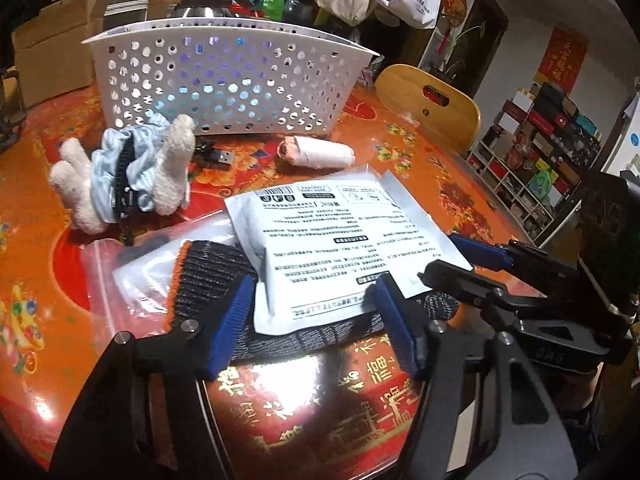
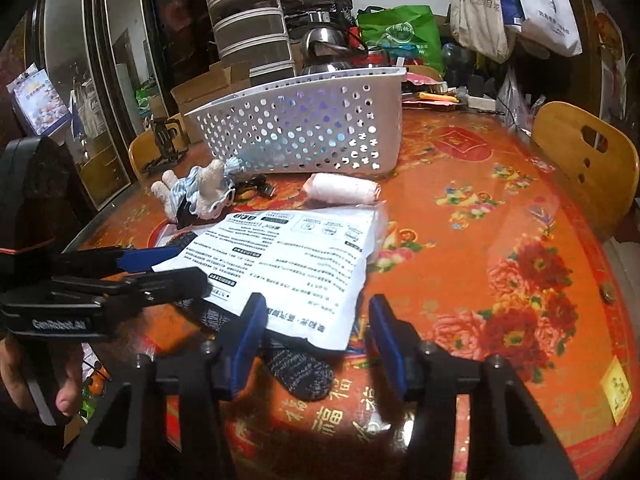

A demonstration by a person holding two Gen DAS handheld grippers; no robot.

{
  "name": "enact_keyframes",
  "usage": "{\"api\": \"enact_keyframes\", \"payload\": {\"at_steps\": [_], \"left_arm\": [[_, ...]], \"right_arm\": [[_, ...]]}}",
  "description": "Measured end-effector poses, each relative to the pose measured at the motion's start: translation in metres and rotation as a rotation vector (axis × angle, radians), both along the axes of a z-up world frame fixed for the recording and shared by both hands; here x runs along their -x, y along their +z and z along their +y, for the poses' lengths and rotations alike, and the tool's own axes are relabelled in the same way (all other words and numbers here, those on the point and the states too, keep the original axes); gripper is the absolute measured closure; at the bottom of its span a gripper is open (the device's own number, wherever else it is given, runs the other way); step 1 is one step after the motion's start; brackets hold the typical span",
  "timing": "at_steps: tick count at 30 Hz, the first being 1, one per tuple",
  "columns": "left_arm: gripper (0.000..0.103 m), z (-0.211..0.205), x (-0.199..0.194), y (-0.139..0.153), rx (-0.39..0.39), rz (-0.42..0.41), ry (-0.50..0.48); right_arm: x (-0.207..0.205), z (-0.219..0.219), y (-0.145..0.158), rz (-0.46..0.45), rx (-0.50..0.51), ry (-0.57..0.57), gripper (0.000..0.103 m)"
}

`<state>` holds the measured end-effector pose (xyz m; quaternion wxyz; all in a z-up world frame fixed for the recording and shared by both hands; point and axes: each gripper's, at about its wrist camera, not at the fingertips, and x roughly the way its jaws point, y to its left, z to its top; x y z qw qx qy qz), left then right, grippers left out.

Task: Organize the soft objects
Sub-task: 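Move the left gripper back to the white paper packet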

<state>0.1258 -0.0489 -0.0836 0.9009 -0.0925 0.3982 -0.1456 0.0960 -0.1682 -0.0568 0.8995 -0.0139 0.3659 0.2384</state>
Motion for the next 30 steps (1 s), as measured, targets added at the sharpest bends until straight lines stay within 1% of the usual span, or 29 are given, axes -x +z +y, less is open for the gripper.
{"api": "enact_keyframes", "payload": {"at_steps": [4,8,9,11,13,15,18,22,27,28,30], "left_arm": [[0.043,-0.0038,-0.0039,-0.0017,-0.016,-0.018,-0.017],[0.043,-0.0036,-0.0052,-0.0031,-0.008,-0.023,-0.017],[0.043,-0.0040,-0.0040,-0.0026,-0.008,-0.024,-0.017],[0.044,-0.0048,-0.0034,-0.0031,-0.014,-0.028,-0.017],[0.047,-0.0041,-0.0036,-0.0040,-0.016,-0.032,-0.014],[0.056,-0.0020,-0.0040,-0.0042,-0.022,-0.034,-0.007],[0.064,0.0021,-0.0037,-0.0043,-0.012,-0.035,-0.004],[0.070,0.0024,-0.0020,-0.0038,-0.023,-0.045,-0.006],[0.081,0.0031,0.0005,-0.0016,-0.010,-0.063,-0.008],[0.081,0.0032,0.0007,-0.0011,-0.012,-0.065,-0.009],[0.084,0.0033,0.0017,-0.0001,-0.009,-0.074,-0.009]], "right_arm": [[-0.0015,0.0026,-0.0020,0.006,-0.001,0.003,0.056],[-0.0022,0.0018,-0.0064,0.017,-0.007,0.001,0.057],[-0.0021,0.0014,-0.0070,0.017,-0.011,0.003,0.061],[-0.0022,0.0014,-0.0078,0.022,-0.023,0.010,0.065],[-0.0010,0.0033,-0.0079,0.015,-0.009,0.012,0.071],[-0.0003,0.0055,-0.0078,0.009,0.001,0.014,0.074],[-0.0011,0.0059,-0.0089,0.009,-0.001,0.016,0.078],[-0.0015,0.0064,-0.0098,0.003,0.009,0.017,0.082],[-0.0002,0.0041,-0.0096,-0.010,0.009,0.010,0.087],[0.0003,0.0037,-0.0091,-0.014,0.008,0.009,0.088],[0.0026,0.0023,-0.0061,-0.031,0.007,0.002,0.093]]}}
